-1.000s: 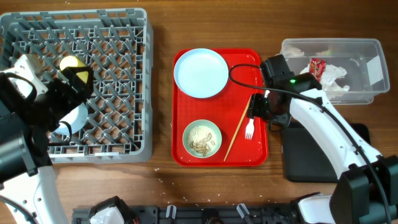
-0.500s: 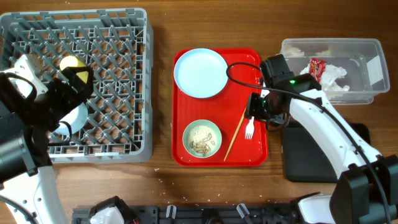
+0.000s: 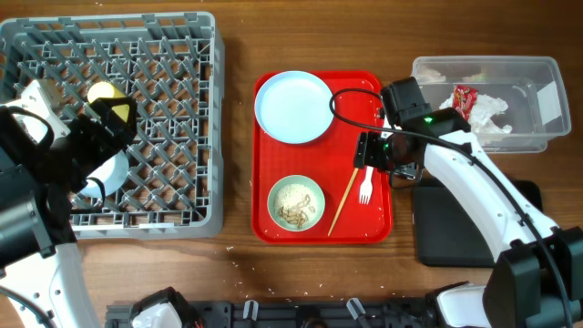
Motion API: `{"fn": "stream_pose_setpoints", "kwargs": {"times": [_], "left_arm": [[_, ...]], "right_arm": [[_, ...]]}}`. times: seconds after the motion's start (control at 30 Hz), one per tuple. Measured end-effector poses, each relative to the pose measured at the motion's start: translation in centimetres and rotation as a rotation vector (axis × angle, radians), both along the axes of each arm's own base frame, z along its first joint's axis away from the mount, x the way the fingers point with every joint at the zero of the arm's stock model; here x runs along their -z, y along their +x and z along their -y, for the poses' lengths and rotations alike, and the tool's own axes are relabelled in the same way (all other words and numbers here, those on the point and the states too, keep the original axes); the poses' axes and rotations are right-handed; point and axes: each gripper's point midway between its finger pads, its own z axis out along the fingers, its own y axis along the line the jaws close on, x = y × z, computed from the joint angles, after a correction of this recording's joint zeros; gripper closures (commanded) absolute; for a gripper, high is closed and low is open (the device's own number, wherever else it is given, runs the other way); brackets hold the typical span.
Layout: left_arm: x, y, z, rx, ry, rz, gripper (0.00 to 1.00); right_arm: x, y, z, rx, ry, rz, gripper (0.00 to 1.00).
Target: Sort waste into correct bins and load items into the dishwasher rack
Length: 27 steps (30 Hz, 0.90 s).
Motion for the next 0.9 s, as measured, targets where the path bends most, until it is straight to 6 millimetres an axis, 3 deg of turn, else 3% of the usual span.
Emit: {"fn": "stream_pose_setpoints", "kwargs": {"times": [0.1,0.23,0.4,0.63,0.77,0.9], "left_arm": [[0.0,0.0,0.0,0.0,0.0,0.0,0.0],[0.0,0.0,0.0,0.0,0.0,0.0,0.0],[0.0,0.0,0.0,0.0,0.0,0.0,0.0],[0.0,0.0,0.0,0.0,0.0,0.0,0.0],[0.0,0.0,0.0,0.0,0.0,0.0,0.0],[0.0,0.0,0.0,0.0,0.0,0.0,0.0]], "right_arm": [[0.0,-0.2,-0.5,0.005,0.011,-0.007,0.37],[-0.1,-1.0,-2.7,0.013,0.027,-0.017,0.37],[0.0,-2.3,-5.1,0.062,0.014,-0.033,0.26],[-0.2,-2.8,-4.7,0.13,-0.015,-0.06,0.13],[-3.7,-0.9,-4.5,0.107,-0.009,-0.001,0.04],[-9.0,1.6,-2.3,0.129,0.021,0.099,0.08]]}}
